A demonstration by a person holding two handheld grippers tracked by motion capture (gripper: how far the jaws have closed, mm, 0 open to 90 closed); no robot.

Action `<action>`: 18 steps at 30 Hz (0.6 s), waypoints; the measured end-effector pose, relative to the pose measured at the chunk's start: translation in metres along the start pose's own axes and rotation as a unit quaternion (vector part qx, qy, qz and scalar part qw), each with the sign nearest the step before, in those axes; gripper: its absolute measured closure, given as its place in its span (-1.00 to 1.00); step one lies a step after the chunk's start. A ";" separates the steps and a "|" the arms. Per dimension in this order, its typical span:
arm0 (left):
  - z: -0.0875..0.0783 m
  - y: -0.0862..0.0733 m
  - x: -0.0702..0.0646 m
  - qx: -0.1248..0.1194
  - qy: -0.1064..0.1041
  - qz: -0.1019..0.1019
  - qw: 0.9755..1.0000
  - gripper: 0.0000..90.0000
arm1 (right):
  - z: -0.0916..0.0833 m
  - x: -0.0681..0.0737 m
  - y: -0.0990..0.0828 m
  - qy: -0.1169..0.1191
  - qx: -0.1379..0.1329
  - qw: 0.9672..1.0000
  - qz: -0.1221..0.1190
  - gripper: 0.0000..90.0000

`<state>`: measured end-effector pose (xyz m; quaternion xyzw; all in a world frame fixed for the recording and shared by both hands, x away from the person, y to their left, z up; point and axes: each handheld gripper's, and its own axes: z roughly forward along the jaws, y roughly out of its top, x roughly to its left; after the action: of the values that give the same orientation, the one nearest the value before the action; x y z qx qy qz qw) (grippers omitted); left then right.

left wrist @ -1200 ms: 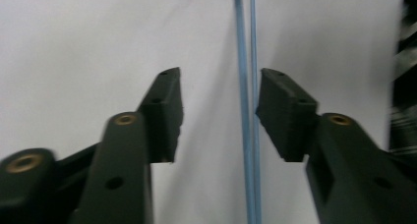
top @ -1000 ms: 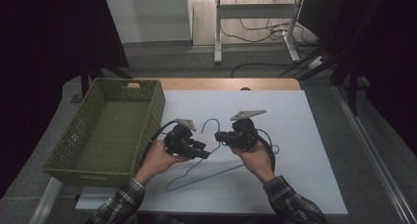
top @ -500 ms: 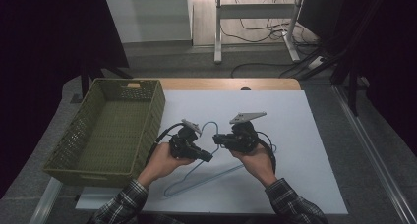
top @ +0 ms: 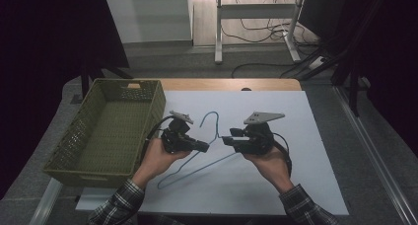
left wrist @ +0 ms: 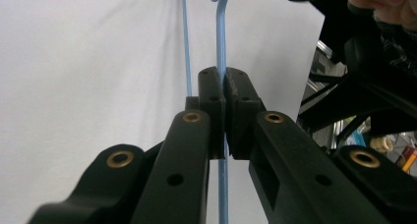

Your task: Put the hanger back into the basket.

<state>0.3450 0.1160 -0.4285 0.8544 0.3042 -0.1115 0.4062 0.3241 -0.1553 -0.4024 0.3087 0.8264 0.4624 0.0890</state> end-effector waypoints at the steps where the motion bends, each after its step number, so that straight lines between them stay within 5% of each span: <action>1: -0.003 0.001 -0.001 -0.001 0.005 -0.003 1.000 0.95 | -0.004 0.000 -0.001 0.000 0.000 1.000 0.002 0.10; 18: -0.093 0.015 0.006 -0.051 0.057 -0.016 0.997 0.95 | -0.045 -0.016 -0.030 -0.024 0.015 1.000 0.011 -0.41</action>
<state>0.3535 0.1818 -0.3612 0.8325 0.3460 -0.0534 0.4295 0.3048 -0.2082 -0.4039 0.3301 0.8274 0.4434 0.0987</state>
